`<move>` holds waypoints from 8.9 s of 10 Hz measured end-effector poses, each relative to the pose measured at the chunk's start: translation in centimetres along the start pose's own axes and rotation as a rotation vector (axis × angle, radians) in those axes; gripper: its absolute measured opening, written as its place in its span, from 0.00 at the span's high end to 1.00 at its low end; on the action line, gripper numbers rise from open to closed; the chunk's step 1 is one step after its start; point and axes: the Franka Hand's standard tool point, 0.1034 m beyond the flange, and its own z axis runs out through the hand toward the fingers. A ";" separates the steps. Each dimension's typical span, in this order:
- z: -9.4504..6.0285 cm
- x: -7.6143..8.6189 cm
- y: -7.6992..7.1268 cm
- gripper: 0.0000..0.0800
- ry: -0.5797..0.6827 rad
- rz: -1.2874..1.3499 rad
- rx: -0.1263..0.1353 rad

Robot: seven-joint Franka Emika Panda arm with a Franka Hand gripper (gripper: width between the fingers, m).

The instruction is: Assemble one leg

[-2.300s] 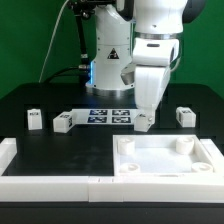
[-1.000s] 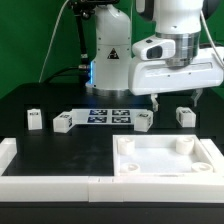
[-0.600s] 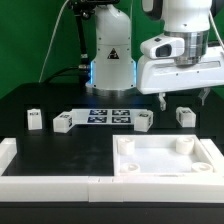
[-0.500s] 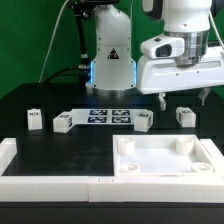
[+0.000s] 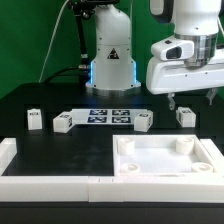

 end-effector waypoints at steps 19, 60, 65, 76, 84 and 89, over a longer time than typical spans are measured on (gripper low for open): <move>4.3 -4.4 -1.4 0.19 -0.963 -0.009 -0.026; -7.0 17.0 8.1 0.64 0.355 -0.149 -0.003; -6.6 16.9 8.1 0.64 0.355 -0.151 -0.002; -6.4 22.5 9.6 0.64 0.410 -0.192 -0.006; -5.0 22.0 9.3 0.64 0.407 -0.193 -0.004; -3.9 22.6 9.2 0.64 0.434 -0.191 -0.004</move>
Offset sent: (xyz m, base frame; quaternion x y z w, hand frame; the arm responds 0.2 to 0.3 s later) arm 0.0000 0.0000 0.0000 0.0000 -0.2667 0.0000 0.9638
